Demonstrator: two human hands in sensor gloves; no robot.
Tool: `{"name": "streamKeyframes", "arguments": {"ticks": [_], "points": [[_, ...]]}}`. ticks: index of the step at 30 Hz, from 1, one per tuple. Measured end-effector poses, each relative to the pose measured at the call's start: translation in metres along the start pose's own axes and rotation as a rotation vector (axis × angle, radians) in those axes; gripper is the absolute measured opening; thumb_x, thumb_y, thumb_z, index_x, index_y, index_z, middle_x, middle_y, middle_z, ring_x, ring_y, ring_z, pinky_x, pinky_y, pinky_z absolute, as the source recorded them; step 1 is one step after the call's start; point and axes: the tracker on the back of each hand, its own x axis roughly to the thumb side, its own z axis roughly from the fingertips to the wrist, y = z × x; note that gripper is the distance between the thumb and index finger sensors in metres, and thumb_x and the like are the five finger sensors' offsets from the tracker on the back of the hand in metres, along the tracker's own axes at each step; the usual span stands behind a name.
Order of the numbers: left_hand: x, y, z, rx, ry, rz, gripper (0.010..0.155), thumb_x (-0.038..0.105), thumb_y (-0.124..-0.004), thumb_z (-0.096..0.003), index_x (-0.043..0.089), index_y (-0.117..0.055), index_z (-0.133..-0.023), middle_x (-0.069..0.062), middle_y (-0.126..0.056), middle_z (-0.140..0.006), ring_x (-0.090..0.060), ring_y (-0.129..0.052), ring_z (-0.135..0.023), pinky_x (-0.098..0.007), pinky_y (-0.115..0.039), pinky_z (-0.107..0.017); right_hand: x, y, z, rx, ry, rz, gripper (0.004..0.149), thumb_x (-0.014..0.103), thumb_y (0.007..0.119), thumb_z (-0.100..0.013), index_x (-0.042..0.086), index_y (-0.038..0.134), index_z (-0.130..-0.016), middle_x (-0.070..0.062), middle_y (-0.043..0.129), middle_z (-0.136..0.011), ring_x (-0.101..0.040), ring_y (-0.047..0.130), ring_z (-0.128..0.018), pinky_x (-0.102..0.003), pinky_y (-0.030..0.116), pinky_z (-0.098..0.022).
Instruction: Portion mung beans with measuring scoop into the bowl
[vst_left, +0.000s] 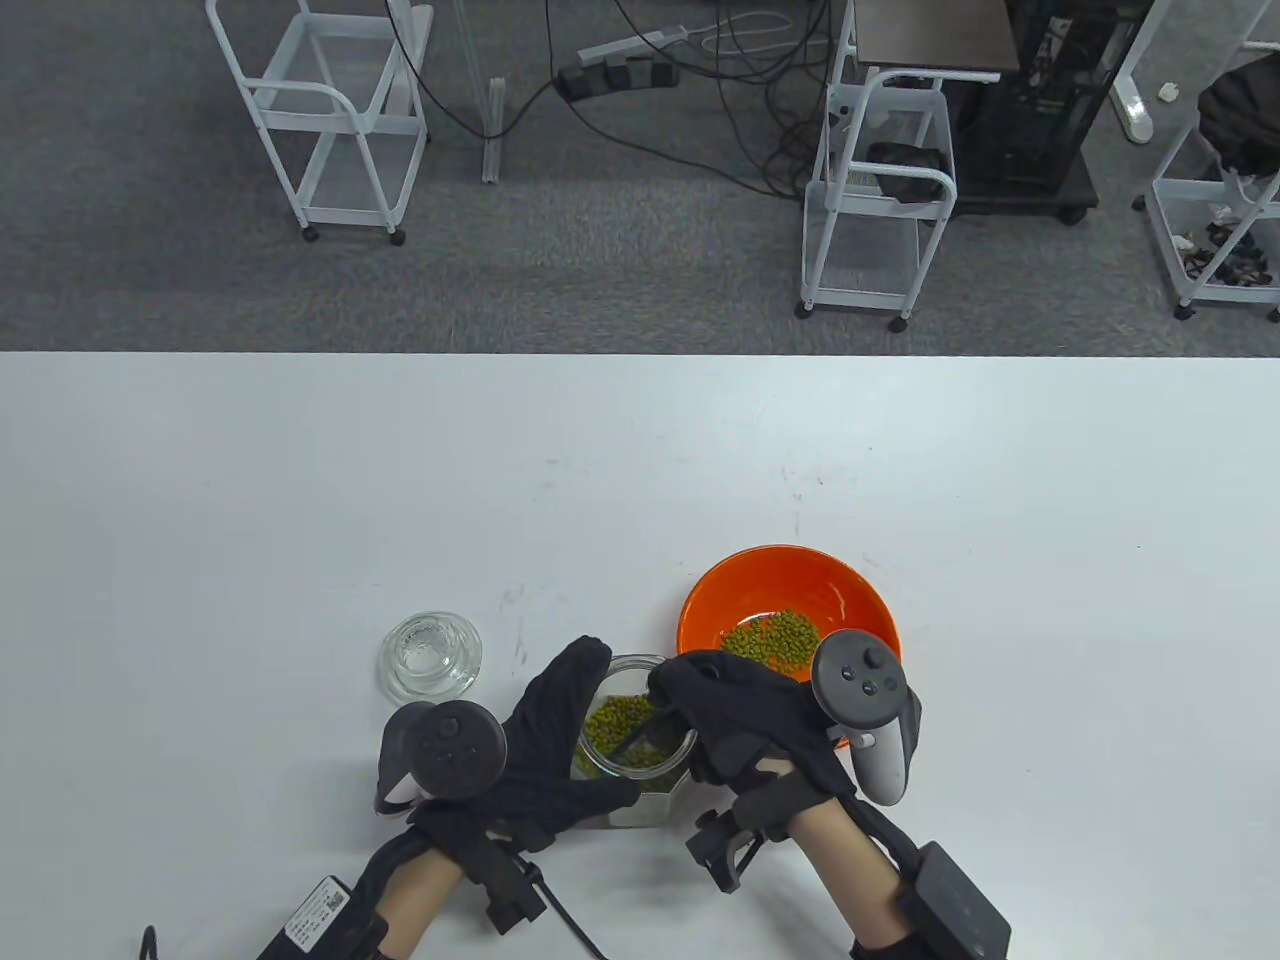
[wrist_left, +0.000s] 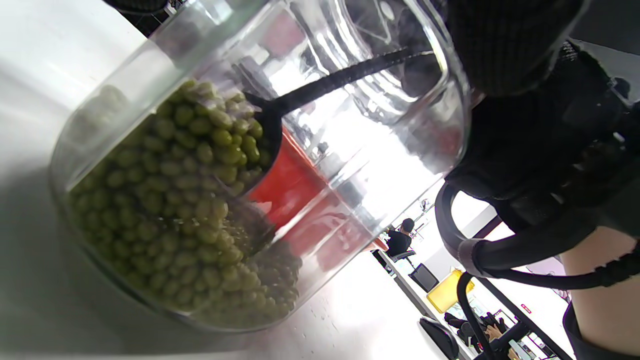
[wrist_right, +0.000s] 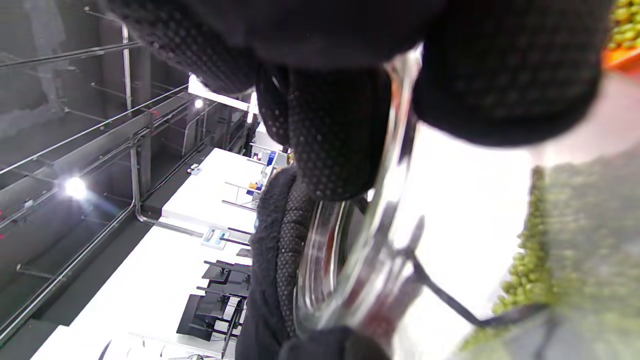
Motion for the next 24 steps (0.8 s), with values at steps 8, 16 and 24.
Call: {"name": "streamKeyframes", "arguments": {"ticks": [8,16,24], "points": [[0.000,-0.001,0.000,0.000,0.000,0.000,0.113,0.066,-0.081,-0.0474,0.017,-0.008,-0.118,-0.025,-0.019,-0.126,-0.054,-0.039,-0.115,-0.078,-0.045,-0.073,-0.003,-0.008,-0.001,-0.014,0.026,-0.083,0.042,0.041,0.077,-0.055,0.008,0.093,-0.076,-0.019,0.101,-0.048,-0.007,0.091,0.000,-0.035,0.094,-0.014],[0.001,-0.001,0.000,0.000,0.000,0.001,0.113,0.066,-0.081,-0.0475,0.017,-0.008,-0.118,-0.025,-0.019,-0.126,-0.054,-0.039,-0.115,-0.078,-0.045,-0.073,-0.020,-0.022,-0.007,-0.032,0.098,-0.241,0.042,0.041,0.075,-0.055,0.008,0.092,-0.076,-0.019,0.100,-0.046,-0.007,0.091,-0.001,-0.035,0.094,-0.014],[0.001,-0.001,0.000,0.000,0.000,0.001,0.113,0.066,-0.081,-0.0474,0.017,-0.008,-0.118,-0.024,-0.019,-0.126,-0.054,-0.039,-0.114,-0.078,-0.045,-0.073,-0.034,-0.033,-0.013,-0.046,0.154,-0.321,0.042,0.041,0.074,-0.056,0.008,0.092,-0.076,-0.018,0.100,-0.045,-0.007,0.092,-0.002,-0.036,0.095,-0.015]]}}
